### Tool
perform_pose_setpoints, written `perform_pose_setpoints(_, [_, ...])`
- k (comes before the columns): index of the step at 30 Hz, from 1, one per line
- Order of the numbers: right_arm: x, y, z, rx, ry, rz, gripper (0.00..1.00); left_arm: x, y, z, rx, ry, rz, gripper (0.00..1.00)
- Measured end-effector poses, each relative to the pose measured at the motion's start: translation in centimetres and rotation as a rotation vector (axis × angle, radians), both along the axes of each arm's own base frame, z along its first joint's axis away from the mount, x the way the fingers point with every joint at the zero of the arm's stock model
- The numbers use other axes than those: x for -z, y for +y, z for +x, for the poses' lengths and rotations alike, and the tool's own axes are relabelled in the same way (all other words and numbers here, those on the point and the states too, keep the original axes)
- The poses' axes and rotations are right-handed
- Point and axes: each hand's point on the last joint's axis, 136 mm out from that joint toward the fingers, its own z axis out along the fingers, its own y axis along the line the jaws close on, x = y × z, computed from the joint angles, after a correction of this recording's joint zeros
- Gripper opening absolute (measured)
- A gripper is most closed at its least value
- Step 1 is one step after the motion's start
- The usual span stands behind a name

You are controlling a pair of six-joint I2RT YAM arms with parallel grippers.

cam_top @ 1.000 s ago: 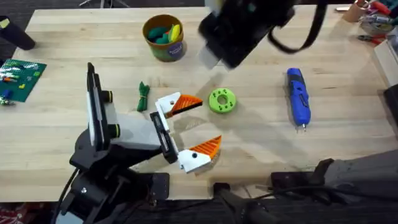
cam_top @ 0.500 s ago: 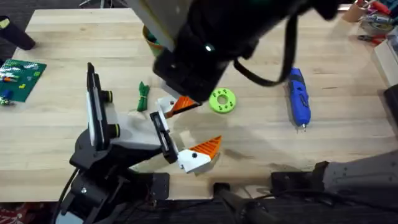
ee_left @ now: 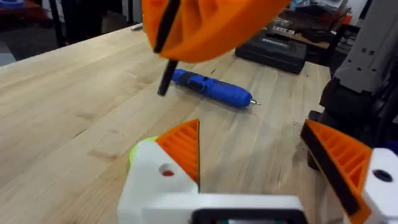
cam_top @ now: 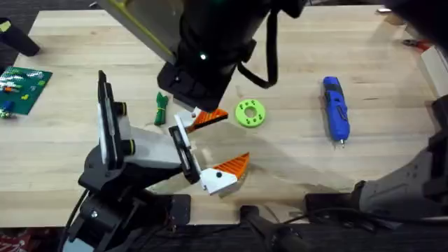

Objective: Pick up the gripper from the table and insert it into the empty holder that is missing its gripper. Then pick up a screw, insert it into the mounting hole, and use the screwdriver to tighten it. Finally, clean up the table by picking up the vegetable and placing it into the bucket.

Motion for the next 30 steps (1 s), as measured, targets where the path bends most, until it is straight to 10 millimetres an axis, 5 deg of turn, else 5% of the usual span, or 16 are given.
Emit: perform_pose_setpoints(30, [1.5,0.0,0.0,-0.181,-0.024,-0.085,0.006,0.0,0.0,0.0,0.000,0.000,0.000,0.989])
